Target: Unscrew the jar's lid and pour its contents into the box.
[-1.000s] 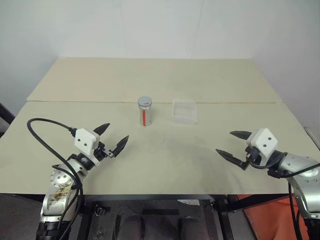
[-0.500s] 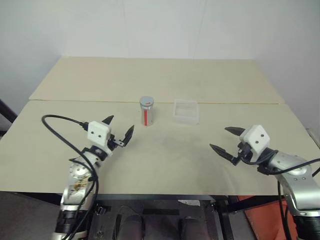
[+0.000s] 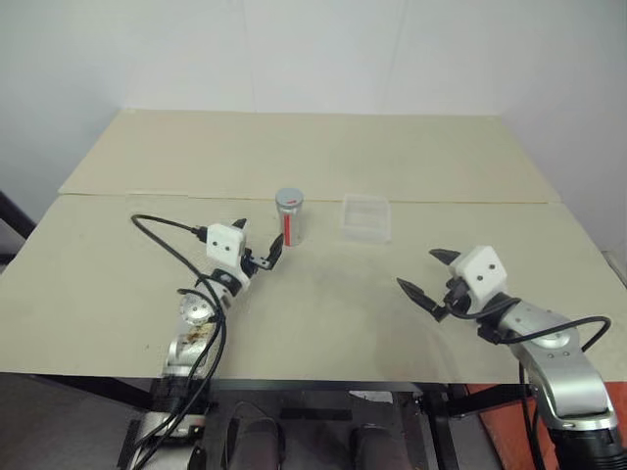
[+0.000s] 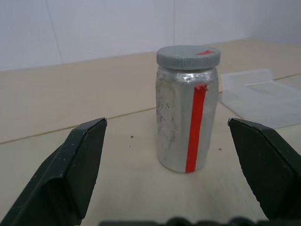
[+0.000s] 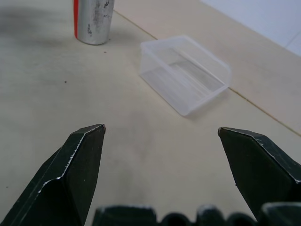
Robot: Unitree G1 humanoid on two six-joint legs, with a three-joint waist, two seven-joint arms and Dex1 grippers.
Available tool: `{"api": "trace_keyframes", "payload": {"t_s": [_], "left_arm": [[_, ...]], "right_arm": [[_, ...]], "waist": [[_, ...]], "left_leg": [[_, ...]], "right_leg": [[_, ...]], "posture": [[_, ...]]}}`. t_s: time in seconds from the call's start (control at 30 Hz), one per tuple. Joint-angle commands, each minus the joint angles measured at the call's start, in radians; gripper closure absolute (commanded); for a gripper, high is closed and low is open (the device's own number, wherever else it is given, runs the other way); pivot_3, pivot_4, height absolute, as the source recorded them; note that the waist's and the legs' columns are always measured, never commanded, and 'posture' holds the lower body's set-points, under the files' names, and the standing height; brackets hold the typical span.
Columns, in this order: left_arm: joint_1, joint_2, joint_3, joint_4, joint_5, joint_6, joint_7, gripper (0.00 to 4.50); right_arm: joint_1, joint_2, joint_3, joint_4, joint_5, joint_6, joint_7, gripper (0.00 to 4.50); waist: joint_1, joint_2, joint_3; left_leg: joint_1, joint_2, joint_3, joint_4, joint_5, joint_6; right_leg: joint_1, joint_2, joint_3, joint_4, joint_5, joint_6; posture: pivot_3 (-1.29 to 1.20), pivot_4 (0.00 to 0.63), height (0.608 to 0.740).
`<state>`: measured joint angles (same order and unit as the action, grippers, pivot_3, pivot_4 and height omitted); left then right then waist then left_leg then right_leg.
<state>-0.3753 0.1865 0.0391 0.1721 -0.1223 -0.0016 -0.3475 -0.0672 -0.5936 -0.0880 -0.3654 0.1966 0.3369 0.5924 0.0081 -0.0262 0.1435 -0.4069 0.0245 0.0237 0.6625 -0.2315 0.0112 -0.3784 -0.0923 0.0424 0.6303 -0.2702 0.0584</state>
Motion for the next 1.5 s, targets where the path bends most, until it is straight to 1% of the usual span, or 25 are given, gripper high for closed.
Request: {"api": "trace_keyframes", "payload": {"t_s": [0.03,0.13,0.4,0.6,0.8,0.9,1.2,1.23,1.27,1.3,1.37,1.43,1.47,1.5], "left_arm": [[-0.061,-0.021,-0.023,0.078,0.030,-0.065,0.016,0.00],[-0.104,-0.034,-0.017,0.155,0.045,-0.098,0.051,0.00],[-0.190,-0.051,-0.025,0.319,0.053,-0.183,0.044,0.00],[-0.249,-0.090,-0.040,0.437,0.091,-0.251,0.095,0.00],[-0.326,-0.130,-0.022,0.553,0.123,-0.305,0.211,0.00],[-0.354,-0.138,-0.010,0.597,0.120,-0.324,0.241,0.00],[-0.377,-0.150,0.004,0.662,0.099,-0.366,0.221,0.00],[-0.378,-0.156,0.017,0.665,0.084,-0.382,0.216,0.39],[-0.379,-0.163,0.032,0.665,0.060,-0.389,0.198,0.56],[-0.381,-0.166,0.041,0.665,0.047,-0.387,0.187,0.85],[-0.385,-0.159,0.038,0.682,0.058,-0.394,0.188,1.54],[-0.387,-0.153,0.033,0.702,0.071,-0.406,0.193,2.12],[-0.386,-0.150,0.028,0.711,0.078,-0.417,0.192,2.28],[-0.387,-0.148,0.024,0.720,0.083,-0.427,0.189,2.31]], "right_arm": [[-0.007,0.005,-0.009,-0.053,-0.015,0.008,-0.033,0.02],[0.000,0.008,-0.013,-0.060,-0.023,0.014,-0.048,0.02],[0.003,0.009,-0.024,-0.033,-0.030,0.014,-0.071,0.02],[-0.005,0.009,-0.007,-0.003,-0.049,-0.007,-0.073,0.02],[-0.012,0.029,0.003,0.003,-0.070,-0.014,-0.090,0.02],[-0.008,0.031,-0.002,0.005,-0.074,-0.017,-0.092,0.02],[-0.010,0.046,0.003,0.009,-0.090,-0.020,-0.109,0.02],[-0.010,0.048,0.005,0.009,-0.092,-0.021,-0.111,0.00],[-0.010,0.051,0.006,0.009,-0.094,-0.021,-0.112,0.00],[-0.010,0.053,0.007,0.009,-0.096,-0.020,-0.113,0.00],[-0.011,0.058,0.008,0.010,-0.099,-0.021,-0.114,0.00],[-0.010,0.061,0.006,0.011,-0.100,-0.022,-0.114,0.00],[-0.009,0.062,0.005,0.013,-0.099,-0.024,-0.114,0.00],[-0.009,0.063,0.004,0.017,-0.099,-0.025,-0.114,0.00]], "waist": [[0.002,0.000,0.000],[0.003,0.000,0.000],[0.002,0.000,0.000],[0.003,0.000,0.000],[0.003,-0.001,0.000],[0.002,-0.001,0.000],[0.003,-0.001,0.000],[0.003,-0.001,0.000],[0.003,-0.001,0.000],[0.003,-0.001,0.000],[0.003,-0.001,0.000],[0.002,-0.001,0.000],[0.001,-0.001,0.000],[0.002,-0.001,0.000]], "left_leg": [[0.000,0.000,0.001,0.000,0.000,0.000],[-0.001,0.000,0.001,0.000,0.000,0.000],[-0.005,-0.001,0.001,0.000,0.001,-0.001],[-0.007,-0.002,0.002,0.001,0.001,-0.001],[-0.008,-0.002,0.001,0.001,0.001,-0.001],[-0.008,-0.002,0.001,0.001,0.001,-0.001],[-0.008,-0.002,0.001,0.001,0.001,-0.001],[-0.008,-0.002,0.001,0.001,0.001,-0.001],[-0.008,-0.002,0.001,0.001,0.001,-0.001],[-0.008,-0.002,0.001,0.001,0.001,-0.001],[-0.008,-0.002,0.001,0.001,0.001,-0.001],[-0.008,-0.002,0.001,0.001,0.001,-0.001],[-0.008,-0.002,0.001,0.001,0.001,-0.001],[-0.008,-0.002,0.001,0.001,0.001,-0.001]], "right_leg": [[0.000,0.000,0.000,0.000,0.000,0.000],[-0.001,0.000,0.000,0.000,0.000,0.000],[-0.006,0.000,0.000,0.001,0.000,0.000],[-0.007,-0.001,0.000,0.001,0.001,0.001],[-0.008,0.000,0.000,0.001,0.001,0.001],[-0.008,0.000,0.000,0.001,0.001,0.002],[-0.008,-0.001,0.000,0.001,0.001,0.002],[-0.008,-0.001,0.000,0.001,0.001,0.002],[-0.008,-0.001,0.000,0.001,0.001,0.002],[-0.008,-0.001,0.000,0.001,0.001,0.002],[-0.008,-0.001,0.000,0.001,0.001,0.002],[-0.008,-0.001,0.000,0.001,0.001,0.002],[-0.008,-0.001,0.000,0.001,0.001,0.002],[-0.008,-0.001,0.000,0.001,0.001,0.002]], "posture": [[0.00,0.150,0.740],[0.00,0.150,0.740],[0.00,0.150,0.740],[0.00,0.150,0.740],[0.00,0.150,0.740],[0.00,0.150,0.740],[0.00,0.150,0.740],[0.00,0.150,0.740],[0.00,0.150,0.740],[0.00,0.150,0.740],[0.00,0.150,0.740],[0.00,0.150,0.740],[0.00,0.150,0.740],[0.00,0.150,0.740]]}}
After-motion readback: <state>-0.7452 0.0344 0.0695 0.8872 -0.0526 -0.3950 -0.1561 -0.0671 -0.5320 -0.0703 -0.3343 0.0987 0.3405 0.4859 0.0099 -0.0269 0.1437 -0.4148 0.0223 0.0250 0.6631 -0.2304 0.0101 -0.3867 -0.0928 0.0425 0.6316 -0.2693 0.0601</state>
